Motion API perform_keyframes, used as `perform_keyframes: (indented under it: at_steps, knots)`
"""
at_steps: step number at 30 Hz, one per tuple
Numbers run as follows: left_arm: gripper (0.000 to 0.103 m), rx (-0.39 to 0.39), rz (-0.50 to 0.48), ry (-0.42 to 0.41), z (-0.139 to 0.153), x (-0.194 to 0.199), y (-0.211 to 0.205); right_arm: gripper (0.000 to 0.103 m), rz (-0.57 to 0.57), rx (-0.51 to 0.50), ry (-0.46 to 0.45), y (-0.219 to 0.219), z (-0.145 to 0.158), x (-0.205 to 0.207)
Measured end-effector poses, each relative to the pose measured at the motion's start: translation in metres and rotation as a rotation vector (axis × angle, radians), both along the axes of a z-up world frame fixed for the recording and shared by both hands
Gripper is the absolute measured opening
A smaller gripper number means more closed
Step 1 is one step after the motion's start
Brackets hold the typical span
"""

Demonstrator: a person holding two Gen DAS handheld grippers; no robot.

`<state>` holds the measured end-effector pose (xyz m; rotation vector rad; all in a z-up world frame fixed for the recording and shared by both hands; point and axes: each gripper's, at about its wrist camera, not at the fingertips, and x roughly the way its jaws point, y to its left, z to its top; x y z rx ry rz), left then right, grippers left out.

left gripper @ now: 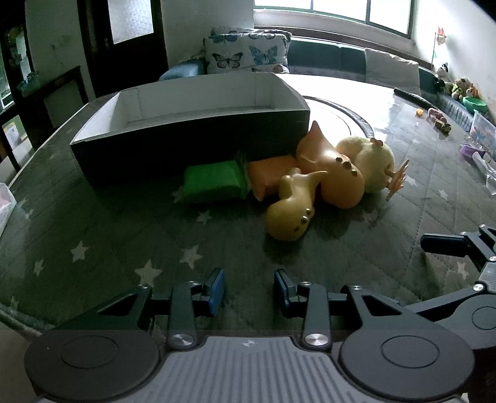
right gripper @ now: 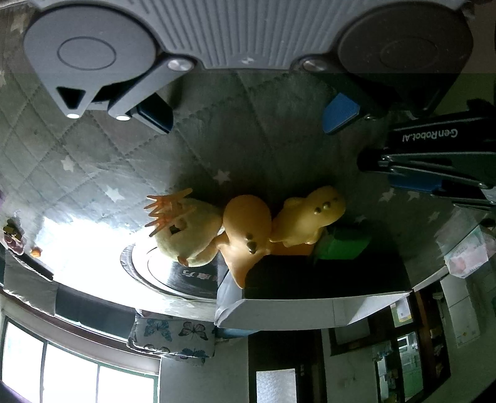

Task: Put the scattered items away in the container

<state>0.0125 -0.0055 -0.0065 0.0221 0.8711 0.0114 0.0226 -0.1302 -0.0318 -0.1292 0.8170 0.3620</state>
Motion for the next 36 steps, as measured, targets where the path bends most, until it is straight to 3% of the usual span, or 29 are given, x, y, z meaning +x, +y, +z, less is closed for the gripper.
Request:
perform_keyframes:
  at_steps: [23, 36]
  knots:
    - [0.038, -0.016, 0.011, 0.023, 0.003, 0.017, 0.012, 0.103, 0.032, 0.024, -0.012, 0.008, 0.003, 0.013]
    - [0.038, -0.058, 0.038, 0.005, 0.012, 0.029, 0.040, 0.103, 0.114, 0.074, -0.041, 0.014, 0.012, 0.018]
